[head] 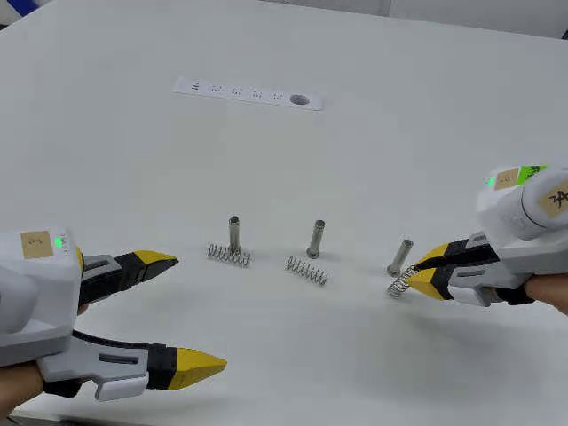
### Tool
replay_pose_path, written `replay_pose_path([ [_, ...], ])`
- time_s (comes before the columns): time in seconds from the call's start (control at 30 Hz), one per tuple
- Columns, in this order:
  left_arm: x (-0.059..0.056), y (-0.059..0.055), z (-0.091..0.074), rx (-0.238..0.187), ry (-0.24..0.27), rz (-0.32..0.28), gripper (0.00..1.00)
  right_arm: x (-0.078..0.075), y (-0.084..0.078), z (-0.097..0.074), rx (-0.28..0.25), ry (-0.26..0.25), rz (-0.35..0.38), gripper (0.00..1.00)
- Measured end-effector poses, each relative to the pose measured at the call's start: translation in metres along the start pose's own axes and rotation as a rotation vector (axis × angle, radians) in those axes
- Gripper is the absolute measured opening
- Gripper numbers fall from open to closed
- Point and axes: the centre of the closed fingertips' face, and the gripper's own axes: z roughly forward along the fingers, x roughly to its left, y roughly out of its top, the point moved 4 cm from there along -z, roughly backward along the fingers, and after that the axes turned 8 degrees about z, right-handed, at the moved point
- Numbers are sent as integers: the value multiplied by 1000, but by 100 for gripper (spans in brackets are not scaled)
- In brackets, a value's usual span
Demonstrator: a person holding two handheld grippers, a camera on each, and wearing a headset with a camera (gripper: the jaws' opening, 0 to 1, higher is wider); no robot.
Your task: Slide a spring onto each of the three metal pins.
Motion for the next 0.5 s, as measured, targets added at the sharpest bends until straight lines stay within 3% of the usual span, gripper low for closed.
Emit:
replay_pose_path([
  [0.3,0,0,0,-2,-1,0,82,4,5,-8,-1,13,34,12],
  [0.5,0,0,0,-1,0,-2,82,9,16,-25,-6,16,26,12],
])
